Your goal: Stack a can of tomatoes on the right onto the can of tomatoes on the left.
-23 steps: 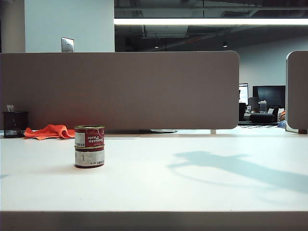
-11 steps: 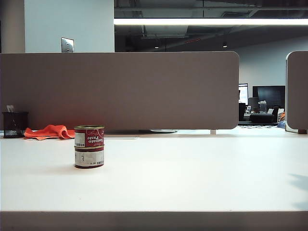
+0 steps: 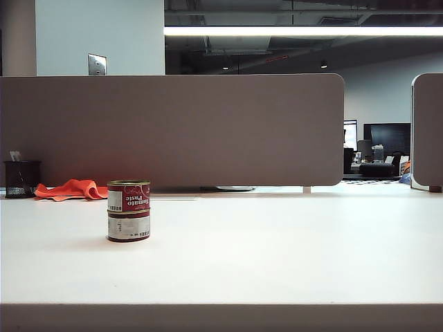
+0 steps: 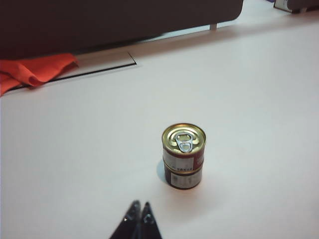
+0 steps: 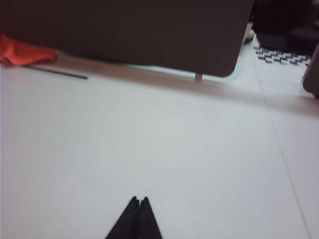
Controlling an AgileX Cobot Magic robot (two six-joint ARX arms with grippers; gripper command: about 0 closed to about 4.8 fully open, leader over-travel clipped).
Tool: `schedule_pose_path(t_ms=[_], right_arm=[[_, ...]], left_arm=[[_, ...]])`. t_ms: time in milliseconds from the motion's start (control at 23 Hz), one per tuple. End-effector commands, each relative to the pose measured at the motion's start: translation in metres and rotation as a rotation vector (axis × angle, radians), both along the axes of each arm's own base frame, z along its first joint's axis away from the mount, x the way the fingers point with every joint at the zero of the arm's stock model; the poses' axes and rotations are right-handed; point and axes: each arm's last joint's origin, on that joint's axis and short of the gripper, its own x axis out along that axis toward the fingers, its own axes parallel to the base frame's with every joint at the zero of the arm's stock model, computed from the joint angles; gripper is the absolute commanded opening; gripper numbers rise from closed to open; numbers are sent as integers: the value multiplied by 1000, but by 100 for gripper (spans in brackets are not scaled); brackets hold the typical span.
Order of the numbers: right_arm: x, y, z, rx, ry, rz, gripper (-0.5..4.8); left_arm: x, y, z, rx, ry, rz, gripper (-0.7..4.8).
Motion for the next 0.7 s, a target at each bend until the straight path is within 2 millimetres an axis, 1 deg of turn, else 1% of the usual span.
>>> schedule_pose_path(t_ms=[44, 174, 261, 392, 479, 697], right_arm=[[4, 4, -26, 36, -54, 56, -6], [7, 7, -52, 25, -17, 91, -6], [8, 7, -63, 23, -12, 93, -6], [8, 8, -72, 46, -17, 101, -6], [9, 8, -78, 84, -18, 106, -6], [8, 8, -79, 86, -24, 100, -6]], left_arm=[[2, -1, -10, -14, -32, -6, -6], [4, -1, -20, -29, -60, -5, -6], [4, -2, -24, -38, -69, -15, -6], [3, -3, -29, -56, -48, -42, -6], [2, -2, -33, -70, -83, -36, -6], [-1, 0, -44, -89, -79, -31, -6]])
